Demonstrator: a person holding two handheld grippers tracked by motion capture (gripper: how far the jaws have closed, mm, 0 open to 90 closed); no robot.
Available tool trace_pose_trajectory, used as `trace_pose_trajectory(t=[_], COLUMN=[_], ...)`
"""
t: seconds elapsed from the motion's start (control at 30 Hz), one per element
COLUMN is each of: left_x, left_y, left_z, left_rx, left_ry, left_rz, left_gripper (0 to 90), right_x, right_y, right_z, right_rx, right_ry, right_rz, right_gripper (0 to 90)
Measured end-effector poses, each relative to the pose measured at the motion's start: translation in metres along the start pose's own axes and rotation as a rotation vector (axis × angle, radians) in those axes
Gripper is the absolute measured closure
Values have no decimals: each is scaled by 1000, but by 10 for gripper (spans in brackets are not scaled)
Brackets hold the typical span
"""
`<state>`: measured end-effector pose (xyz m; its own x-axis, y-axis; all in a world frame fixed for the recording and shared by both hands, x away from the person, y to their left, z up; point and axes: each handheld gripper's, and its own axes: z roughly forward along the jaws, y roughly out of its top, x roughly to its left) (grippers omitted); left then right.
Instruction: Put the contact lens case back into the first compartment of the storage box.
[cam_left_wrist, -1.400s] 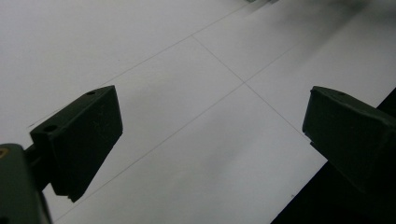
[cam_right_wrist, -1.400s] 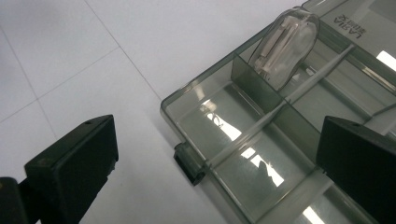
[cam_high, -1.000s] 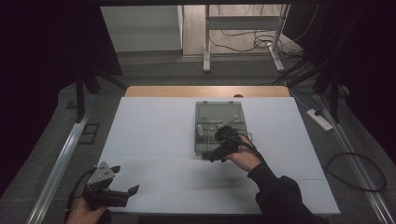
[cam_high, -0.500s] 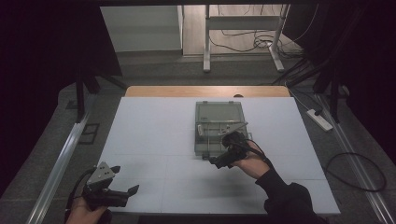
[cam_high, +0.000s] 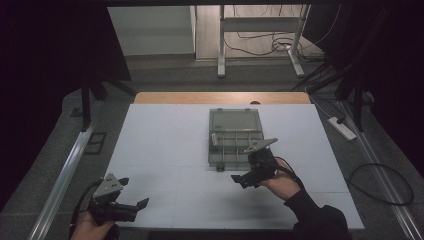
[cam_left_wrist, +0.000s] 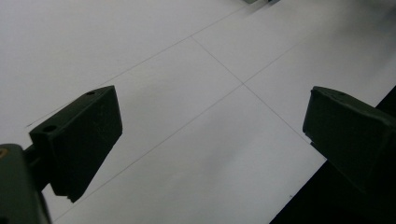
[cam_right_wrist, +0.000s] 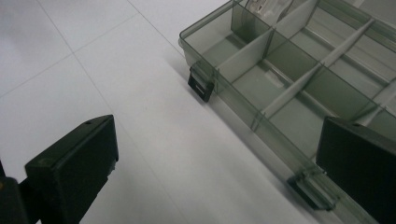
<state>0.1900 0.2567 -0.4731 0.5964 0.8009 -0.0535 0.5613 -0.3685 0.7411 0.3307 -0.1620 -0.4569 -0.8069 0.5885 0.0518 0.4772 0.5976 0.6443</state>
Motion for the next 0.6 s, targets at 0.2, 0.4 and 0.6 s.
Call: trace_pose_trajectory(t=[0.2,0.4,0.6], left_x=[0,0,0], left_y=[0,0,0], left_z=[0,0,0], left_rx=[0,2,1], left_ry=[-1,-1,-2], left_rz=[-1,1,-1], left_gripper=[46,46,46], right_x=[-1,-4,-7], right_y=[-11,-22,-33], right_z=[-8,-18,-28], right_rx=[2,-1,-10], right_ry=[-9,-22,-37], right_rz=[0,15,37], right_gripper=[0,0,0])
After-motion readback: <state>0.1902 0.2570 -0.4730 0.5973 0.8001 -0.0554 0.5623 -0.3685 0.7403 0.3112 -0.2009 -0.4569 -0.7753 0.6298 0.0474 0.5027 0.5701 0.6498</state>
